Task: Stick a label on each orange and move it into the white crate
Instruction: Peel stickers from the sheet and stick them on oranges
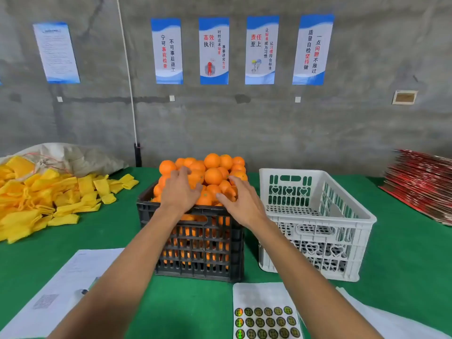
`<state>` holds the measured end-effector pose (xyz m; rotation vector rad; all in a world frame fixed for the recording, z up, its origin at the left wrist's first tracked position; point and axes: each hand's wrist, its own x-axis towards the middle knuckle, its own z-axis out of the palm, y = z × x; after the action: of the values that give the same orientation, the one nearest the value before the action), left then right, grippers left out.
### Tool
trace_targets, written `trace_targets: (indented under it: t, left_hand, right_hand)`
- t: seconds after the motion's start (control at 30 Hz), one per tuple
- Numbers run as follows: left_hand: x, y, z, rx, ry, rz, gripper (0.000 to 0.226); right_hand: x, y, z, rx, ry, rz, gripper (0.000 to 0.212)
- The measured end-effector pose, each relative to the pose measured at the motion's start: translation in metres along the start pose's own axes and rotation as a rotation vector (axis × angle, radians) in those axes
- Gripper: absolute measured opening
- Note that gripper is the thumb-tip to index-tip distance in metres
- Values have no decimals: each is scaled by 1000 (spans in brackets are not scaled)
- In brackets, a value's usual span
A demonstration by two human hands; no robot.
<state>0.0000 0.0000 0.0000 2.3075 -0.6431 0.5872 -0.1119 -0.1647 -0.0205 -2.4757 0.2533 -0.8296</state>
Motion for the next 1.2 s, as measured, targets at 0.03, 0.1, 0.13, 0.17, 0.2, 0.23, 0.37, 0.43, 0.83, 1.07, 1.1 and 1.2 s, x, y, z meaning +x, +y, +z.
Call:
trace_targets:
  t: [0.03, 0.1, 0.13, 0.17, 0.2, 0.23, 0.37, 0.43, 0.83, 1.07, 1.1, 1.2]
  left_hand:
    - [-1, -1, 4, -15, -62, -26, 46]
    - [-5, -11, 14, -61, -52, -61, 41]
    - [-11, -16, 18, -89, -30, -64, 42]
    - [-14, -23, 22, -106, 12, -68, 44]
    - [-16, -29, 24, -104, 38, -67, 46]
    - [-15, -35, 25, -96, 60, -56, 47]
    - [-9, -43, 29, -171, 41, -44, 50]
    - [-11, -43, 30, -293, 51, -47, 48]
    - [-160, 16, 101, -870, 199, -133, 25]
    - [-214, 1, 161, -1079, -104, -445, 30]
    - [-218, -1, 165, -1082, -105, -468, 29]
    - [-222, -5, 171, -1126, -132, -493, 27]
  right_hand:
    - [4, 3, 2, -57, -23, 2, 75]
    - [7, 10, 9, -172, -51, -17, 71]
    - [7, 15, 11, -190, -71, -36, 68]
    - [7, 20, 14, -188, -76, -52, 64]
    - [5, 23, 16, -171, -81, -63, 61]
    - [3, 26, 17, -146, -90, -64, 58]
    - [-5, 35, 8, -39, -130, -46, 54]
    - [-16, 38, 2, 22, -143, -49, 53]
    - [-128, 91, 11, 194, -104, -32, 22]
    - [-198, 129, 55, 137, -546, 62, 45]
    - [-203, 132, 60, 107, -573, 37, 54]
    - [-206, 140, 68, -27, -581, -70, 68]
